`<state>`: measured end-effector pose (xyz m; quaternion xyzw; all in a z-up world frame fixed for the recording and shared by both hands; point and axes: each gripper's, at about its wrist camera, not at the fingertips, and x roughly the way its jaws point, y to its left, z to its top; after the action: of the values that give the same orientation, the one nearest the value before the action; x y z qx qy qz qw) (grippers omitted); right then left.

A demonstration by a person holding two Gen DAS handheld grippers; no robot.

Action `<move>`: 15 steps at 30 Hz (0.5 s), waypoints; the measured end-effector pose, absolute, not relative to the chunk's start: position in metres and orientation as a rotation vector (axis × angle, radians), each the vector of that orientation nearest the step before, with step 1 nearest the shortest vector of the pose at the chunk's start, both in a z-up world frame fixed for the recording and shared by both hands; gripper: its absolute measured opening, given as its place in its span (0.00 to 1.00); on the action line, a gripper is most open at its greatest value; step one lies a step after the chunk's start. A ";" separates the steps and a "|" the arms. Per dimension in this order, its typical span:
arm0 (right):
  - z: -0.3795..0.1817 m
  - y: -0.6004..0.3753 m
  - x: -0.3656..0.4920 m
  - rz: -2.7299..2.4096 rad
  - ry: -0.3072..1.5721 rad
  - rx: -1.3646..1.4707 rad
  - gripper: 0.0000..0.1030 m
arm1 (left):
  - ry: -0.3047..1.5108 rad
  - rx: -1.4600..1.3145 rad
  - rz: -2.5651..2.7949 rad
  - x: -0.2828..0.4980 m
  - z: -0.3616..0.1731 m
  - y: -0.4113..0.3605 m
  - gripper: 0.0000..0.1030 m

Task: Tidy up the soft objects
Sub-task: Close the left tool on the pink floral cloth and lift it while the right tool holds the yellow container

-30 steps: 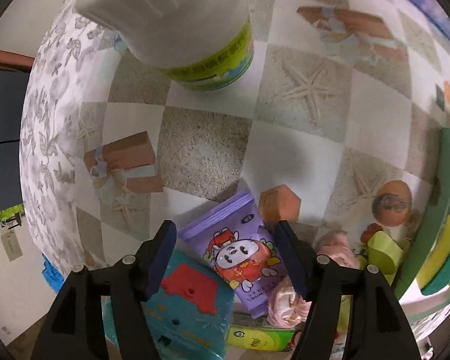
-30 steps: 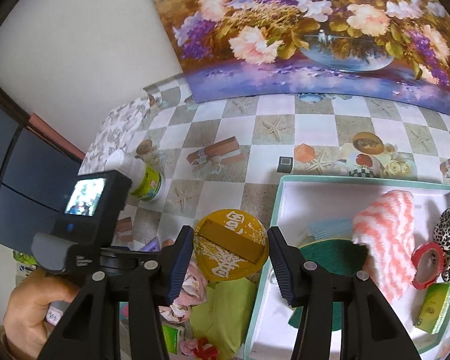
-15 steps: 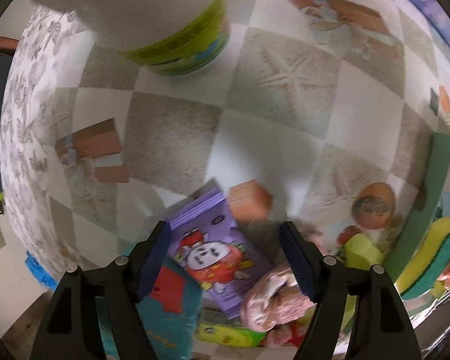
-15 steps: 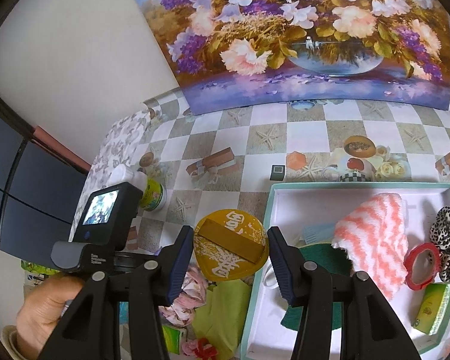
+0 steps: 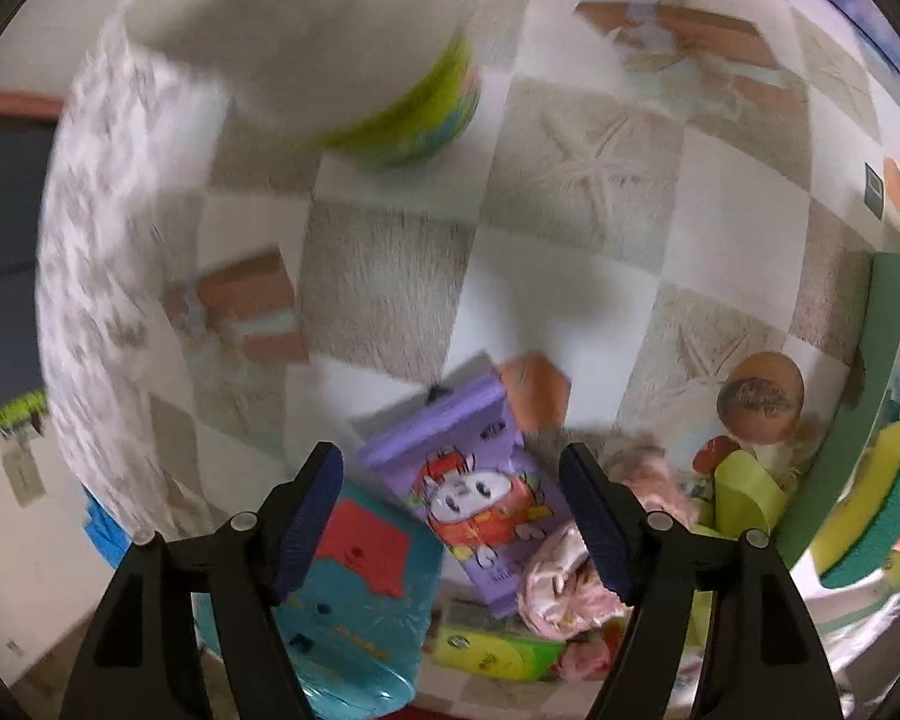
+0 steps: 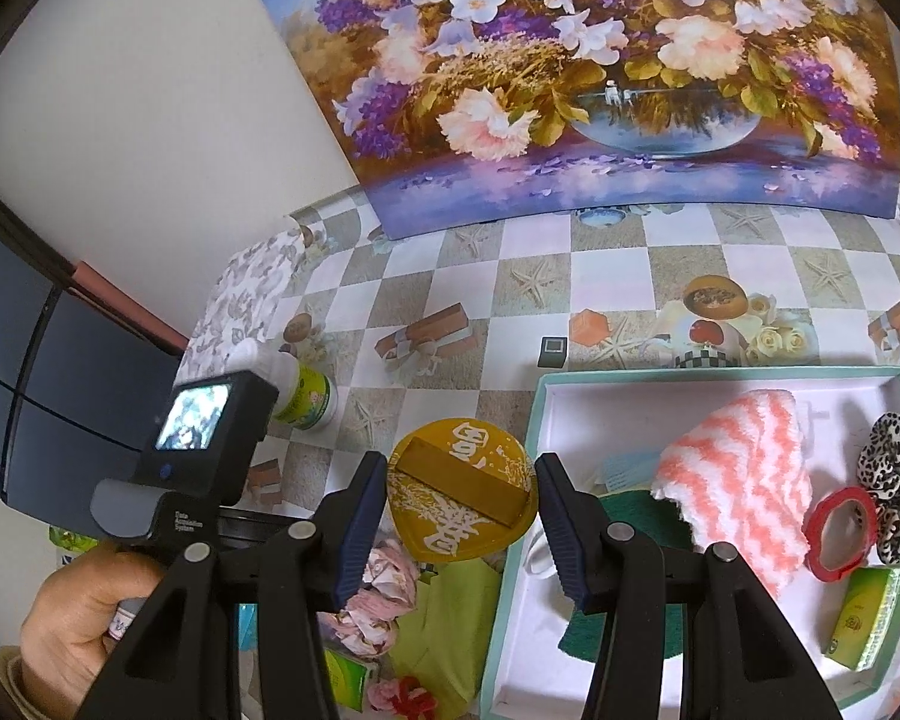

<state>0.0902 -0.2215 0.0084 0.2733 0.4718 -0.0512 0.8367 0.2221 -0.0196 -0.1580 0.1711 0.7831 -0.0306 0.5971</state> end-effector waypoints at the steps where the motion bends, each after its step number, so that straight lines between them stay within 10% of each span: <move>1: 0.009 -0.222 0.090 -0.106 0.996 0.580 0.52 | 1.832 0.386 -0.066 0.222 -0.161 -0.015 0.73; 15: 0.012 -0.231 0.084 -0.111 0.977 0.607 0.52 | 1.877 0.409 -0.114 0.219 -0.186 -0.045 0.74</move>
<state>0.0843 -0.2313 0.0115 0.2869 0.4617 -0.0524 0.8377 0.2190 -0.0453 -0.1861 0.1746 0.8002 -0.0488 0.5717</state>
